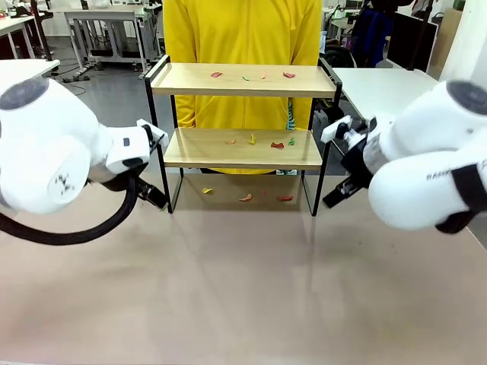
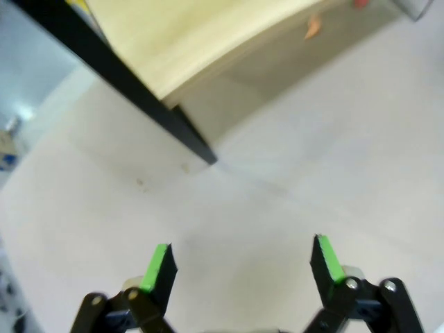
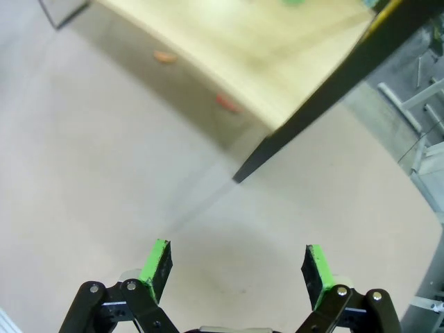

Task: Clean the shelf.
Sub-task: Pick up the Duster handed by the human.

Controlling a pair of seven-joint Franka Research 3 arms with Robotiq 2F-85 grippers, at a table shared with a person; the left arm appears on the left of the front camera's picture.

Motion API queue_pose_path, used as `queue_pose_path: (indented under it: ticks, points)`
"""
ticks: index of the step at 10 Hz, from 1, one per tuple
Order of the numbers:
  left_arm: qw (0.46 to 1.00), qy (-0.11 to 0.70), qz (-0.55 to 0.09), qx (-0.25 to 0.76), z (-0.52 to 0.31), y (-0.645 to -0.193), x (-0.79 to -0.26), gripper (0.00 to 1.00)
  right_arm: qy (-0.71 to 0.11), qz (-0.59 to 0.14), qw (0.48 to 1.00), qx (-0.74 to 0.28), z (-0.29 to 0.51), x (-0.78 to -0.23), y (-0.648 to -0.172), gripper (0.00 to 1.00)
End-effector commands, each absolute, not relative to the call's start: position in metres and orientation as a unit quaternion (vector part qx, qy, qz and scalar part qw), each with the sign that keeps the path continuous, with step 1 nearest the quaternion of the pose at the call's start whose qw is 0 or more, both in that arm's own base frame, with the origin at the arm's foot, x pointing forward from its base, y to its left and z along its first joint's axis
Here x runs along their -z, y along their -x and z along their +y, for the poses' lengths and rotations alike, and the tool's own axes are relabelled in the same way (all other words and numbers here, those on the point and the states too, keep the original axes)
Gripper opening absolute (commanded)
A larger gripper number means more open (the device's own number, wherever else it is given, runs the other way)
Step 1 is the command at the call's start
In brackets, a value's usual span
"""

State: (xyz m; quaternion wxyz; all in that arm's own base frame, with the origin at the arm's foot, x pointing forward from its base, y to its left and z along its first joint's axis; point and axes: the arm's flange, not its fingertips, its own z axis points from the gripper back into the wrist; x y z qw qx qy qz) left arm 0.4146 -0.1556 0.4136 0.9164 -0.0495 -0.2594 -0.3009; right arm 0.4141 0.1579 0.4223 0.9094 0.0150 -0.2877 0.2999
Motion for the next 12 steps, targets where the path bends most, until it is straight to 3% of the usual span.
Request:
queue_pose_path:
  ticks: [1, 3, 4, 8, 9, 10, 12]
  points:
    - [0.905, 0.108, -0.215, 0.351, -0.123, -0.436, -0.465, 1.00, -0.048, -0.293, 0.904, -0.307, 0.127, -0.472, -0.421, 1.00]
    - [0.855, 0.191, -0.198, 0.440, -0.080, -0.449, -0.504, 1.00, -0.126, -0.289, 0.871, -0.376, 0.077, -0.499, -0.427, 1.00]
    - [0.811, 0.237, -0.204, 0.495, -0.054, -0.458, -0.513, 1.00, -0.135, -0.327, 0.855, -0.380, 0.047, -0.504, -0.435, 1.00]
    - [0.622, 0.338, -0.338, 0.620, 0.041, -0.485, -0.486, 1.00, -0.240, -0.351, 0.771, -0.474, -0.056, -0.481, -0.454, 1.00]
    - [0.615, 0.339, -0.353, 0.619, 0.044, -0.487, -0.479, 1.00, -0.249, -0.369, 0.763, -0.469, -0.066, -0.474, -0.457, 1.00]
    - [0.642, 0.346, -0.337, 0.595, 0.040, -0.484, -0.473, 1.00, -0.258, -0.386, 0.765, -0.447, -0.068, -0.467, -0.456, 1.00]
    - [0.650, 0.303, -0.349, 0.603, 0.047, -0.466, -0.487, 1.00, -0.225, -0.370, 0.774, -0.463, -0.062, -0.483, -0.434, 1.00]
